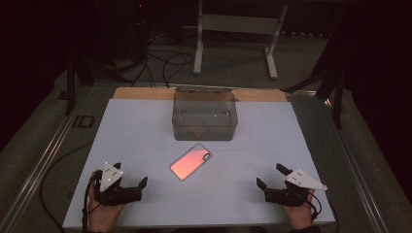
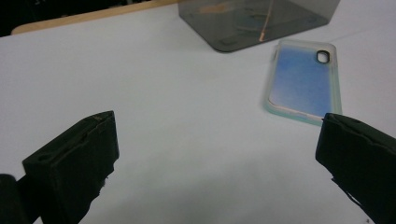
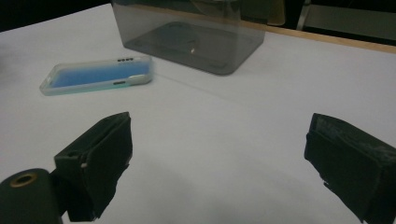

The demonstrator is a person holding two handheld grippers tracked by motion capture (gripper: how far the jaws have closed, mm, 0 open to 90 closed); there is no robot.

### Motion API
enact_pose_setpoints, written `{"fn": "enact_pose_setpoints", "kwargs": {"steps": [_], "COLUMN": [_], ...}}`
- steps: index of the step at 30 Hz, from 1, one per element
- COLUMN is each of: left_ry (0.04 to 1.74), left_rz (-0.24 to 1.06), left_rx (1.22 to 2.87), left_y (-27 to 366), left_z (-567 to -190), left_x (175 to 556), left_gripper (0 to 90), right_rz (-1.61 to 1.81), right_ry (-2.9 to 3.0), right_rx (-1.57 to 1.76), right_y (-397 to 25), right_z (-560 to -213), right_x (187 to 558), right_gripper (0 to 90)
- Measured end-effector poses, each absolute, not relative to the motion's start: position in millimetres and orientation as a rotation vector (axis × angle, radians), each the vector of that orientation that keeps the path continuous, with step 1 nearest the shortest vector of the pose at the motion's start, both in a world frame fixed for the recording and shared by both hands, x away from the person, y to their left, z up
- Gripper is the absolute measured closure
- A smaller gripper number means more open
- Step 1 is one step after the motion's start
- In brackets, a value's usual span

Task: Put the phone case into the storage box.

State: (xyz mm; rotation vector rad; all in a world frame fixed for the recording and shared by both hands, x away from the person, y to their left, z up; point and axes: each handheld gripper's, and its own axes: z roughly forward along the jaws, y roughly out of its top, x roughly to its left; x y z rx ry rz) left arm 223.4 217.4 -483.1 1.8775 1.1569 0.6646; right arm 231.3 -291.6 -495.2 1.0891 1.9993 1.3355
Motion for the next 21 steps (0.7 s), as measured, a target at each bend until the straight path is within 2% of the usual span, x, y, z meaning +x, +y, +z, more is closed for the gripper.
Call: {"fn": "enact_pose_setpoints", "kwargs": {"steps": [21], "left_ry": [1.077], "left_rz": [0.56], "left_rx": [1.961], "left_y": [185], "left_z": [-485], "left_x": [256], "left_gripper": [6.5], "right_rz": [1.335], "right_ry": [2.005], "right_rx": [1.086], "right_y": [-291], "right_z": [-496], "right_x": [232], "right_gripper": [7.7]}}
